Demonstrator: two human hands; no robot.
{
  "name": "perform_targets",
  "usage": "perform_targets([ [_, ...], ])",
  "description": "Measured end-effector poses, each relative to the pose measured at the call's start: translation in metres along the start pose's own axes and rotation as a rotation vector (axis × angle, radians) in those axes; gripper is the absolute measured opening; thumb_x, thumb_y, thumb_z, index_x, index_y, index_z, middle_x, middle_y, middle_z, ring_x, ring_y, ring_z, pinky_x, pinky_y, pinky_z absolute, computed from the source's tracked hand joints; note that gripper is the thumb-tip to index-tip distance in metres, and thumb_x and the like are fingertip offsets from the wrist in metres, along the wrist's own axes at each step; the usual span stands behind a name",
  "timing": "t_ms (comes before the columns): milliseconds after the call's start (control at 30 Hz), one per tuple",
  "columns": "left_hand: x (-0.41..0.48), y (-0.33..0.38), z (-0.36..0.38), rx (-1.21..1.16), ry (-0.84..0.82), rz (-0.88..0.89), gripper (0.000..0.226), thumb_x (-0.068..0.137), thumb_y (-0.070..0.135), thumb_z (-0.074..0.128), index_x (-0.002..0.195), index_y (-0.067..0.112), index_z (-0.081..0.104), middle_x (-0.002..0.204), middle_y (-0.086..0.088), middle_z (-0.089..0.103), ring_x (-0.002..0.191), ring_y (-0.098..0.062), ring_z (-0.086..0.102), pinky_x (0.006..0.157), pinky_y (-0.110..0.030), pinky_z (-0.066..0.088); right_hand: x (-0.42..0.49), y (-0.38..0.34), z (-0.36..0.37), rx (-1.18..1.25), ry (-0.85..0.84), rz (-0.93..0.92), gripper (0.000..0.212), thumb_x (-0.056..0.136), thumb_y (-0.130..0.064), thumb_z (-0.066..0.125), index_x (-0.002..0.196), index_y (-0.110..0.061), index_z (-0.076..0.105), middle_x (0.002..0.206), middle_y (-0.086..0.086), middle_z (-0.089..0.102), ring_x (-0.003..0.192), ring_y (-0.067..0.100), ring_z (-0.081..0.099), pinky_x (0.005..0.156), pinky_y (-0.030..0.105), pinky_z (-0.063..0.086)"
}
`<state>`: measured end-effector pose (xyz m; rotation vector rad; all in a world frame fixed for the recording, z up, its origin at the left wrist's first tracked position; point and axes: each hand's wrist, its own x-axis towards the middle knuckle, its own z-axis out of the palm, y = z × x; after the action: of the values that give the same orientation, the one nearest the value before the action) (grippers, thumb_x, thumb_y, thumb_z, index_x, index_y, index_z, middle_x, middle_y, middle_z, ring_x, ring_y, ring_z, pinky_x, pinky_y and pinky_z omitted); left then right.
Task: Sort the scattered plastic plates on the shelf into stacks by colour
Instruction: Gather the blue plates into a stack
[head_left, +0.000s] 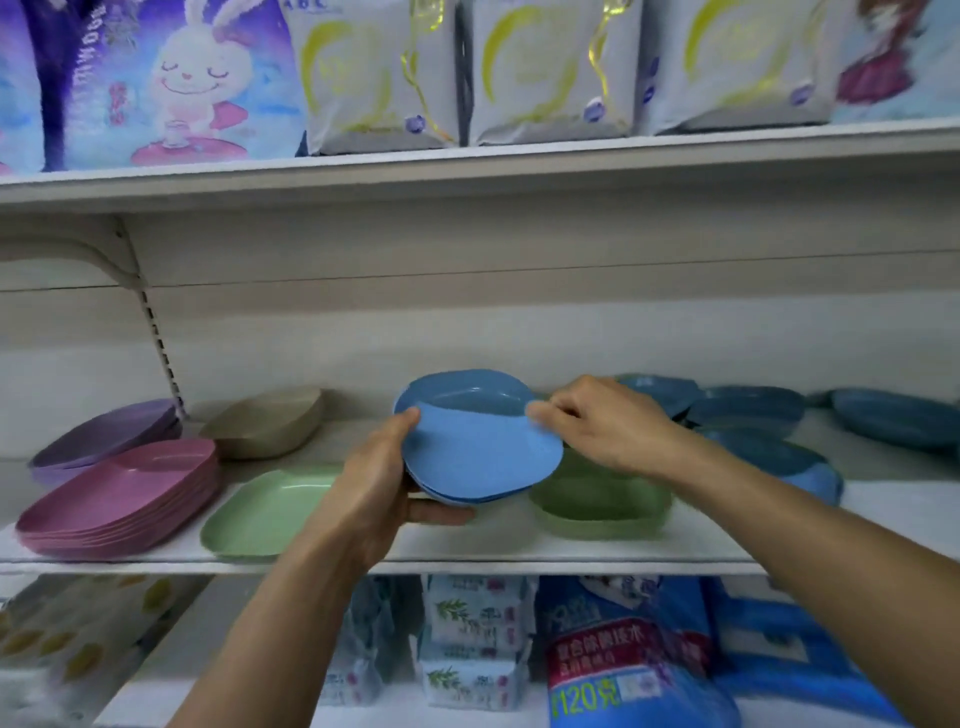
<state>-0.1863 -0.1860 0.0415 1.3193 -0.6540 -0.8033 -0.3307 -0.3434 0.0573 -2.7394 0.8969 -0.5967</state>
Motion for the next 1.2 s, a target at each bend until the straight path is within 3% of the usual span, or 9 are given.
perform_targets([
  [133,0.006,-0.007,0.022,-0.035,0.035,-0.033,0.016,0.101,0.03,0.043,0.098,0.023,0.057,0.1,-0.01,0.065,0.078,-0.029,0.068,0.053,-0.042,0.058,0.009,0.075,-0.028,0.135,0.04,0.331,0.051,0.094,-0.055,0.041,0.063,-0.016,0.051,0.067,0.001,0.061,0.065,0.02,0.057,0.068,0.033,0.047],
  [267,0.012,-0.012,0.03,-0.015,0.027,-0.047,0.016,0.101,0.032,0.043,0.101,0.024,0.056,0.104,-0.012,0.064,0.082,-0.031,0.068,0.055,-0.042,0.058,0.009,0.133,-0.035,-0.05,-0.007,0.568,0.047,0.091,-0.059,0.04,0.069,-0.017,0.044,0.075,0.008,0.059,0.064,0.023,0.054,0.055,0.028,0.037],
  [400,0.018,-0.015,0.033,0.006,0.004,-0.065,0.019,0.102,0.035,0.043,0.099,0.023,0.057,0.099,-0.011,0.065,0.07,-0.028,0.071,0.055,-0.042,0.059,0.017,0.147,-0.026,-0.013,-0.073,0.664,0.048,0.092,-0.057,0.038,0.079,-0.013,0.052,0.067,0.008,0.066,0.057,0.023,0.06,0.06,0.029,0.045],
  [567,0.028,-0.015,0.032,-0.011,-0.022,-0.112,0.021,0.1,0.038,0.046,0.105,0.022,0.059,0.102,-0.012,0.067,0.064,-0.026,0.072,0.054,-0.041,0.058,0.029,0.152,-0.017,0.048,-0.028,0.678,0.023,0.089,-0.028,0.05,0.077,-0.008,0.051,0.069,0.007,0.057,0.06,0.024,0.054,0.056,0.027,0.039],
  [667,0.033,-0.016,0.033,-0.017,-0.042,-0.131,0.024,0.1,0.039,0.045,0.107,0.021,0.06,0.101,-0.01,0.068,0.069,-0.027,0.072,0.054,-0.039,0.057,0.031,0.147,-0.024,0.187,0.129,0.669,0.027,0.086,-0.023,0.053,0.064,-0.009,0.047,0.068,0.009,0.056,0.062,0.024,0.053,0.056,0.028,0.037],
  [733,0.037,-0.015,0.035,-0.015,-0.054,-0.135,0.024,0.101,0.038,0.044,0.107,0.021,0.059,0.099,-0.011,0.068,0.073,-0.027,0.07,0.052,-0.038,0.056,0.029,0.134,-0.028,0.377,0.232,0.591,0.032,0.087,-0.017,0.054,0.056,-0.009,0.048,0.053,0.007,0.053,0.048,0.02,0.047,0.051,0.025,0.034],
  [833,0.042,-0.014,0.039,0.001,-0.085,-0.116,0.026,0.102,0.039,0.041,0.109,0.021,0.059,0.096,-0.01,0.069,0.076,-0.025,0.069,0.052,-0.037,0.057,0.016,0.095,-0.033,0.597,0.141,0.428,0.041,0.09,-0.011,0.053,0.052,-0.014,0.04,0.038,-0.005,0.037,0.034,0.011,0.029,0.042,0.021,0.023],
  [967,0.044,-0.011,0.046,0.026,-0.127,-0.062,0.034,0.101,0.046,0.04,0.109,0.023,0.065,0.09,-0.006,0.071,0.069,-0.021,0.072,0.053,-0.034,0.056,0.006,0.064,-0.029,0.229,-0.087,0.204,0.033,0.088,-0.022,0.053,0.057,-0.012,0.049,0.051,-0.005,0.045,0.05,0.012,0.04,0.054,0.028,0.034],
  [1200,0.033,-0.019,0.054,0.061,-0.231,0.018,0.053,0.096,0.059,0.03,0.116,0.025,0.065,0.097,-0.007,0.076,0.078,-0.024,0.074,0.057,-0.037,0.058,-0.007,0.065,-0.025,-0.037,-0.011,0.165,0.033,0.086,-0.027,0.049,0.057,-0.016,0.038,0.056,0.0,0.039,0.055,0.016,0.036,0.055,0.03,0.029],
])
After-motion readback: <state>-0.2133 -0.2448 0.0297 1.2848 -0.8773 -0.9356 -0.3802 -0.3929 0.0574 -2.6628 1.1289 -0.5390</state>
